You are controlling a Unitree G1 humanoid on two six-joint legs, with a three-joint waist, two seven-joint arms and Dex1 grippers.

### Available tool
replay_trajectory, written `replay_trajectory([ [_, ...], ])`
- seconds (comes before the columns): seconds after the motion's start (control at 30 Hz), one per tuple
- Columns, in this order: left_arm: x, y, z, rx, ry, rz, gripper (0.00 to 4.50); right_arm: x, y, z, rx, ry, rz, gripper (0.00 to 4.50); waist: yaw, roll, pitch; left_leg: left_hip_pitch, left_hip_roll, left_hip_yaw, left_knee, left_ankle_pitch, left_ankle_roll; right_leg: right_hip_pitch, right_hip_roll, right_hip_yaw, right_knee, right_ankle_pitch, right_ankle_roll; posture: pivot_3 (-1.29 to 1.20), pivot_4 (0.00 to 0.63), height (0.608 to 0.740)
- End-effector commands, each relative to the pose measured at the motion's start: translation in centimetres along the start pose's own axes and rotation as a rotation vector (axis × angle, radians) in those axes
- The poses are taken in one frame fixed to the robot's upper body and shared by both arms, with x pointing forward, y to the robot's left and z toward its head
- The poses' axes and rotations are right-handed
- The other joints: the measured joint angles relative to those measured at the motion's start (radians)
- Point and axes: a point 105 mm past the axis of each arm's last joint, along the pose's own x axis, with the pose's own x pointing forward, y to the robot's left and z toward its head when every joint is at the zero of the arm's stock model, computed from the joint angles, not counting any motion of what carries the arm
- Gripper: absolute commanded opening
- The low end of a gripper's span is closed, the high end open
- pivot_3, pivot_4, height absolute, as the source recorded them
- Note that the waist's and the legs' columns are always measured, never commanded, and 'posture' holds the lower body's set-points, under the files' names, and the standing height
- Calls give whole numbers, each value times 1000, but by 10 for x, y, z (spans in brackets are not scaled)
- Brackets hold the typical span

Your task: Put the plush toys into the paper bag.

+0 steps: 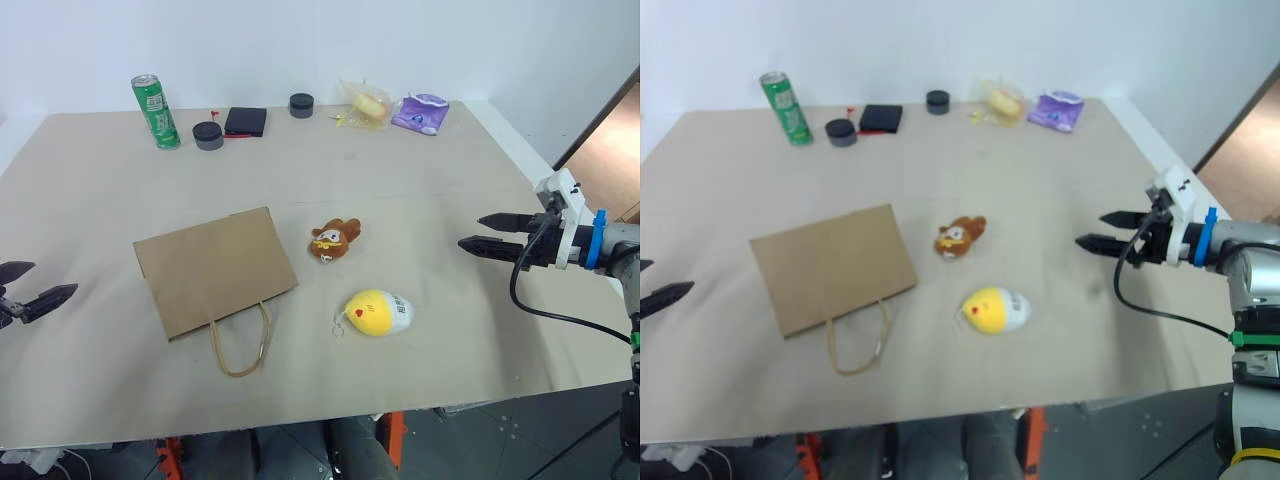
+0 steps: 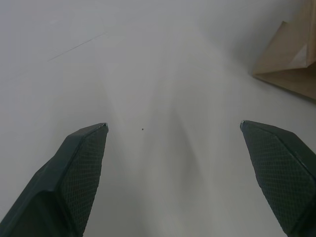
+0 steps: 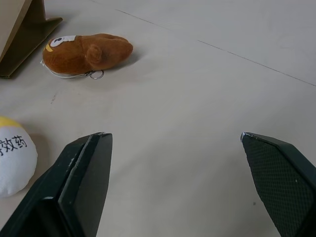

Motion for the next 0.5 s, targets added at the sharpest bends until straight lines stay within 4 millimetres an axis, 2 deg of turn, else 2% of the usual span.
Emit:
replay_trajectory([
  [0.03, -3, 2, 13, 31, -54, 25, 4429, -8, -2, 14, -30, -29, -9, 4500, 0, 0, 0, 0, 0, 0, 0, 0, 0, 0, 0, 0, 0, 0, 0, 0, 150, 740],
  [0.5, 3, 3, 16, 68, -72, 68, 4429, -8, -6, 19, -28, -53, -13, 4500, 1, 0, 0, 1, 0, 0, 1, 0, 0, 2, 0, 0, 1, 1, 1, 0, 150, 740],
])
